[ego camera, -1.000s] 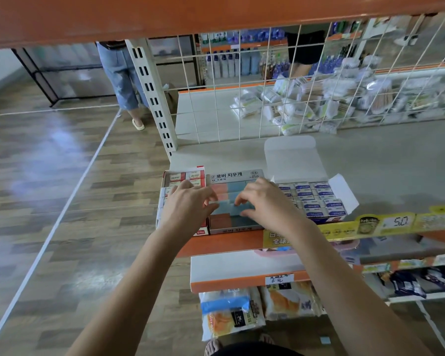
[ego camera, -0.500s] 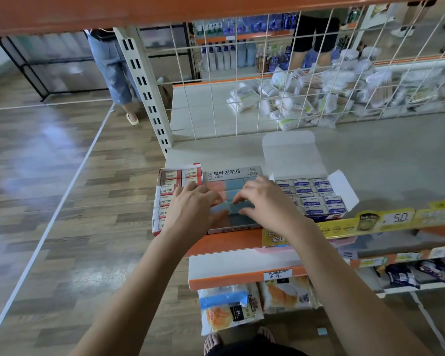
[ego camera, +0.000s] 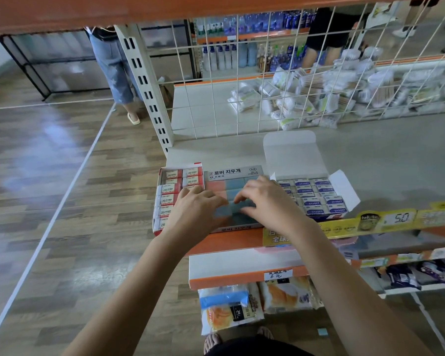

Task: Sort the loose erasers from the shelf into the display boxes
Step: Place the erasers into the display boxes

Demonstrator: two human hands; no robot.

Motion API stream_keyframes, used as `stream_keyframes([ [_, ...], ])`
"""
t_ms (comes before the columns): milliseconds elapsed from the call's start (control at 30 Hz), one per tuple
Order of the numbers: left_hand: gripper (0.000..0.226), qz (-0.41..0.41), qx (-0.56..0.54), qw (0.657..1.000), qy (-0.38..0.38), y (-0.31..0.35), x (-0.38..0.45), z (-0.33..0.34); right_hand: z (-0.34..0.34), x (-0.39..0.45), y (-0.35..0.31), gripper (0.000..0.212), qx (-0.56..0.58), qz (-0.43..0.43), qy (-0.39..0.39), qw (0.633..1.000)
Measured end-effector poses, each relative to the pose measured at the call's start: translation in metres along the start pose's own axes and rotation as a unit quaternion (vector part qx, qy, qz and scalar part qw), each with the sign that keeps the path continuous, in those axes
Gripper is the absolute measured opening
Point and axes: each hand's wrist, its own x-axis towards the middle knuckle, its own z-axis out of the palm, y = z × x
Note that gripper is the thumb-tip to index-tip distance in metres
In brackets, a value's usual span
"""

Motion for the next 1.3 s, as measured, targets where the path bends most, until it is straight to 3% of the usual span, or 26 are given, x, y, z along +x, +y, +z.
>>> stream_keyframes([
  [133, 0.03, -0.011, 0.007, 1.0, 0.014, -0.001, 0.002, -0.003, -0.002, 0.0, 0.001, 0.023, 0.001, 0.001, -0.005, 1.0],
  [433, 0.026, -0.014, 0.038, 0.998, -0.048, 0.0, 0.012, -0.008, -0.002, 0.003, -0.002, 0.025, -0.01, 0.002, -0.011, 1.0],
  [600, 0.041, -0.008, 0.044, 0.996, -0.08, -0.003, 0.015, -0.01, -0.009, 0.006, -0.004, 0.026, -0.01, 0.006, -0.048, 0.999],
  [733, 0.032, 0.031, 0.016, 0.999, -0.007, 0.006, 0.041, -0.022, -0.028, 0.011, 0.003, 0.027, -0.02, 0.015, -0.037, 0.999],
  [800, 0.031, 0.05, 0.034, 0.998, -0.013, 0.021, 0.065, -0.025, -0.04, 0.009, 0.019, 0.028, -0.036, 0.039, -0.007, 0.999],
  [1000, 0.046, 0.14, 0.098, 0.984, -0.055, 0.135, 0.144, -0.012, -0.081, -0.035, 0.124, 0.037, -0.096, 0.157, 0.024, 0.983],
  [1300, 0.047, 0.22, 0.059, 0.97, -0.087, 0.384, 0.237, 0.049, -0.16, -0.204, 0.32, 0.044, -0.123, 0.35, 0.022, 0.928],
])
